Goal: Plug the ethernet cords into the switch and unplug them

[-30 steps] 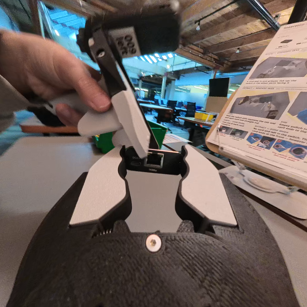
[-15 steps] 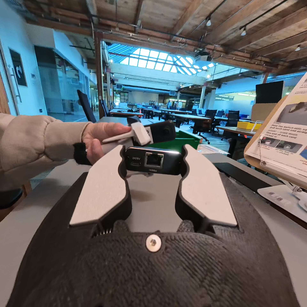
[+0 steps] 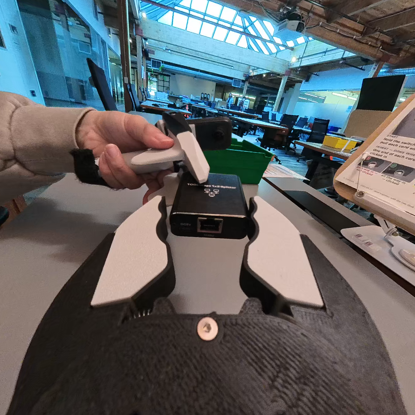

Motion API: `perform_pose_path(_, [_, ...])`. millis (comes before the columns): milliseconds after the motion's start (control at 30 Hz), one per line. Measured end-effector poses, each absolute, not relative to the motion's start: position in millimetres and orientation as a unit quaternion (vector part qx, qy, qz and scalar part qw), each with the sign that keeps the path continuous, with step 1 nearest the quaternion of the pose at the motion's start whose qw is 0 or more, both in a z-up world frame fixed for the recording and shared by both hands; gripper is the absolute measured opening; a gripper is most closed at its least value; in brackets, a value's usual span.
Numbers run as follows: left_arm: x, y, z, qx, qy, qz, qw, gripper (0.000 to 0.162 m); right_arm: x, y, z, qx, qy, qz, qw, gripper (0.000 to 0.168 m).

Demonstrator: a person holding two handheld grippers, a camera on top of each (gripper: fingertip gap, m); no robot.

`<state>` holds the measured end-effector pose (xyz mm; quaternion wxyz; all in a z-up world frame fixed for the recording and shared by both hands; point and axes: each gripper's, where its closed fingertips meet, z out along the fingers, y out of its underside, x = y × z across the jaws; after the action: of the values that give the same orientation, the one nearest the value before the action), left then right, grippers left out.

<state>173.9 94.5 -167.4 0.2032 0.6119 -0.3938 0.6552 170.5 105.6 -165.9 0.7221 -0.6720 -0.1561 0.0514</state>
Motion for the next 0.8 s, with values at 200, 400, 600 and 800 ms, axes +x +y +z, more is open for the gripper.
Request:
perform_pose_path(200, [173,91,-171,0.616,-0.367,0.666,0.203,0.025,172,109,-170,-0.674,-0.158,0.027,0.721,0.074])
perform_pose_path(400, [173,89,-170,0.621,-0.369,0.663,0.198,0.025,170,108,-169,-0.671,-0.156,0.042,0.724,0.077])
perform_pose_path(600, [172,81,-172,0.619,-0.38,0.655,0.208,0.025,165,107,-172,-0.671,-0.171,0.058,0.719,0.076])
perform_pose_path(800, [175,77,-172,0.627,-0.363,0.659,0.201,0.024,167,107,-171,-0.668,-0.169,0.042,0.723,0.076])
